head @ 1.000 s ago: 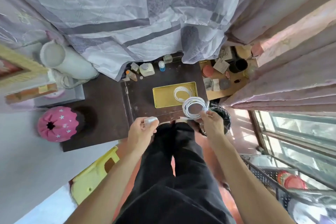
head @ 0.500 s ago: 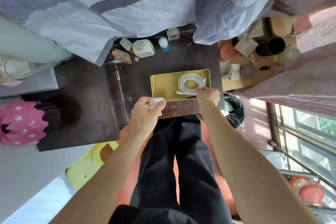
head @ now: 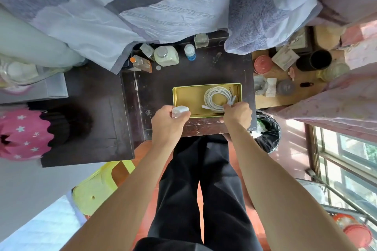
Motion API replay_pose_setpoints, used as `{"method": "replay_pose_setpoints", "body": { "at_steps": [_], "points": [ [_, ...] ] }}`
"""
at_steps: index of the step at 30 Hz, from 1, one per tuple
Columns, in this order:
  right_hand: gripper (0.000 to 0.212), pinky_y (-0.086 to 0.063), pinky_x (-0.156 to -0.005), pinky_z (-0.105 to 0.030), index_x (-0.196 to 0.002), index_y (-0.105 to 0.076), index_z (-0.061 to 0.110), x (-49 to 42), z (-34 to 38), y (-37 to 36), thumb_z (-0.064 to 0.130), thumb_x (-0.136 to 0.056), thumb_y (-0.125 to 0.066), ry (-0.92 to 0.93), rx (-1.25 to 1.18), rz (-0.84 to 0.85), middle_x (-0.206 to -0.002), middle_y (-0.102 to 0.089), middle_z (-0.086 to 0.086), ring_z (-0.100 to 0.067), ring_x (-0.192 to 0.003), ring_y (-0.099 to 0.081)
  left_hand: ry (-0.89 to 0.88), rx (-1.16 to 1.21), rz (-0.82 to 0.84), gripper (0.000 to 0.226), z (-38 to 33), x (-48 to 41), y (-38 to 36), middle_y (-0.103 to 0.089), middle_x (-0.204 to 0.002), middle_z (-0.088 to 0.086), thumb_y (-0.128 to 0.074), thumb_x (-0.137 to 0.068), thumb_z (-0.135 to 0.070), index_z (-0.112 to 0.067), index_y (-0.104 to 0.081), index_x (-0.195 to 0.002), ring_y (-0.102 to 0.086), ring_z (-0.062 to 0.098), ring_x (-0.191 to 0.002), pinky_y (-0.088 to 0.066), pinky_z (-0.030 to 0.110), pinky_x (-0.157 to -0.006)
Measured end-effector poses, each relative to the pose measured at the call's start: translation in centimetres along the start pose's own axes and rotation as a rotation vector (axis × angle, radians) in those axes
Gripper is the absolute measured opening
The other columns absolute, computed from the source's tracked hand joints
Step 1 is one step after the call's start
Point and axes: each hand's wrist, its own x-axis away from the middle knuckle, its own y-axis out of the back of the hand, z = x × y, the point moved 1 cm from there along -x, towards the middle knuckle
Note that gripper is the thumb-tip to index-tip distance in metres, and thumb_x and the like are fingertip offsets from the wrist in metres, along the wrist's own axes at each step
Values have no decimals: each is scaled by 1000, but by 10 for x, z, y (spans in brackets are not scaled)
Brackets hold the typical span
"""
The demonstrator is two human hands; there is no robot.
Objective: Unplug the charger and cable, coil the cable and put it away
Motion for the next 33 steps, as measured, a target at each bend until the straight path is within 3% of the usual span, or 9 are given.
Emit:
{"method": "replay_pose_setpoints", "body": {
  "at_steps": [3, 5, 8, 12, 16, 21, 27, 33],
  "points": [
    [25, -53, -66, -35, -78, -73, 10, 8, -3, 11, 29, -94, -74, 52, -64, -24, -84, -76, -16, -35, -79, -72, 4, -54, 3, 22, -10, -4, -4, -73, -82, 5, -65, -84, -29, -10, -72, -92, -67, 16, -75, -38, 20, -50],
    [14, -50, -67, -32, -86, -78, 13, 16, -6, 20, 20, -93, -69, 108, -156, -37, -82, -75, -11, -30, -74, -65, 19, -59, 17, 23, -16, -10, -10, -73, -81, 11, -65, -81, -27, -4, -70, -85, -70, 22, -75, -49, 30, -53],
    [14, -57, -73, -33, -96, -80, 19, 34, -13, 33, 21, -93, -66, 232, -274, 6, -82, -79, -1, -19, -73, -69, 23, -113, 25, 29, -21, -26, -26, -72, -80, 17, -66, -79, -25, 4, -67, -79, -73, 33, -76, -60, 45, -66],
    [14, -66, -69, -42, -82, -72, 41, 52, -41, 43, 33, -92, -68, 299, -404, 161, -71, -78, 9, -4, -58, -67, 4, -250, 12, 29, -22, -51, -51, -73, -96, 16, -72, -87, -29, -1, -69, -92, -71, 35, -88, -55, 34, -68],
    [11, -66, -80, -54, -93, -78, 28, 53, -76, 49, 19, -97, -71, 259, -473, 239, -73, -77, 0, -15, -67, -70, -21, -411, -16, 27, -17, -69, -67, -73, -109, 14, -72, -91, -29, -6, -70, -104, -70, 35, -99, -52, 35, -77],
    [14, -54, -68, -34, -95, -78, 33, 53, -96, 59, 22, -97, -70, 215, -452, 217, -74, -79, 7, -3, -53, -62, -35, -510, -37, 28, -11, -86, -76, -74, -107, 12, -73, -92, -33, -7, -70, -104, -71, 33, -97, -48, 33, -72],
    [17, -49, -66, -26, -94, -77, 30, 55, -92, 73, 17, -99, -68, 224, -510, 182, -71, -77, 6, -5, -55, -61, -43, -498, -82, 30, -6, -93, -82, -75, -103, 12, -75, -91, -35, -8, -71, -101, -73, 33, -92, -51, 34, -70],
    [13, -46, -55, -11, -102, -78, 16, 73, -76, 79, 11, -101, -66, 232, -572, 164, -66, -74, 7, 2, -53, -59, -36, -417, -61, 37, -6, -90, -81, -75, -101, 12, -75, -90, -42, -6, -71, -101, -73, 32, -92, -52, 35, -73]
  ]
}}
